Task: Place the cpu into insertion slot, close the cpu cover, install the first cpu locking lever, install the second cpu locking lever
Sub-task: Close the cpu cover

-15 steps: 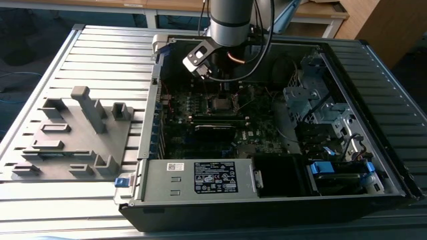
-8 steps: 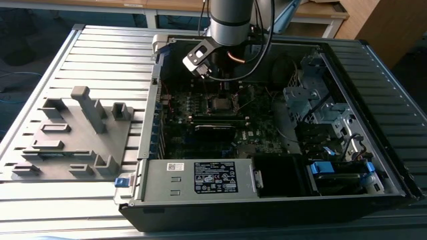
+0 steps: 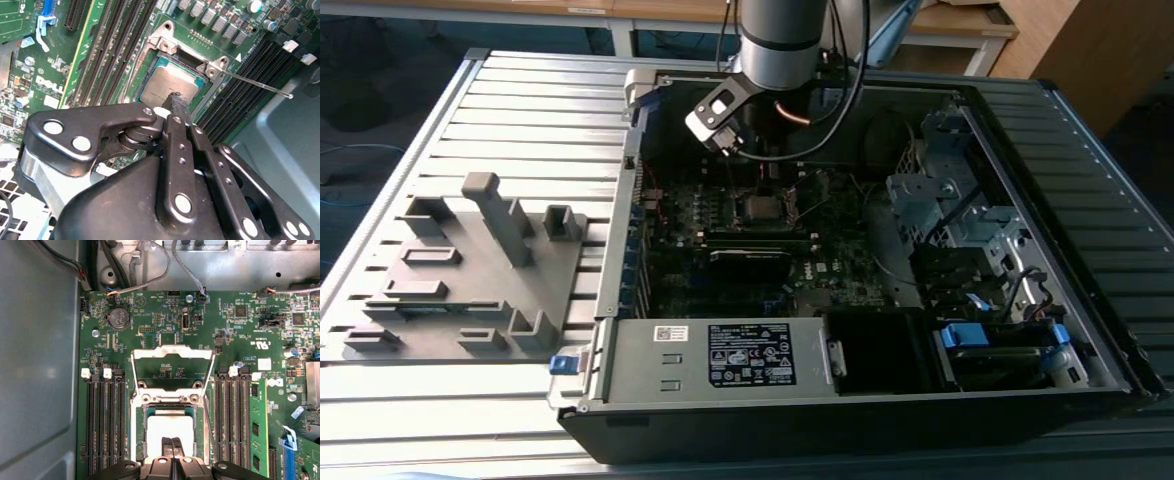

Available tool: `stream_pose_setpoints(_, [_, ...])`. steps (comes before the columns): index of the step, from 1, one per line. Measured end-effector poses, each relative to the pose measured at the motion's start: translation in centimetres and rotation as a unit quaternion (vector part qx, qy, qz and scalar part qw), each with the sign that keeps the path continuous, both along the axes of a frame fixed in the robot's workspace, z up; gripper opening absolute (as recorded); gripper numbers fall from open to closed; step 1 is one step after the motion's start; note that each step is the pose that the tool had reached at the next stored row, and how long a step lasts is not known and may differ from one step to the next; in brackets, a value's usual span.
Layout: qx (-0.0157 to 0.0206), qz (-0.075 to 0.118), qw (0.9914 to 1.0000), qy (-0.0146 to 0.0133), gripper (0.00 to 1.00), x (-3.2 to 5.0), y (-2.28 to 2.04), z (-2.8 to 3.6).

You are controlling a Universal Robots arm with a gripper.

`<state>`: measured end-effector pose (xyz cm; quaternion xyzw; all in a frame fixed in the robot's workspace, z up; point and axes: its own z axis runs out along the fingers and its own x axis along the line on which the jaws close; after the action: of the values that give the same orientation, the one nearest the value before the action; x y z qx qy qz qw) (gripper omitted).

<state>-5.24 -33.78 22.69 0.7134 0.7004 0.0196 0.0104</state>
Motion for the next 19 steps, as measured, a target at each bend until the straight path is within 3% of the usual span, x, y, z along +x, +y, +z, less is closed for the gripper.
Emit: stream_pose_setpoints(19, [-0.0001, 0.000, 1.00000, 0.0000, 0.11, 0.00, 0.00, 0.45])
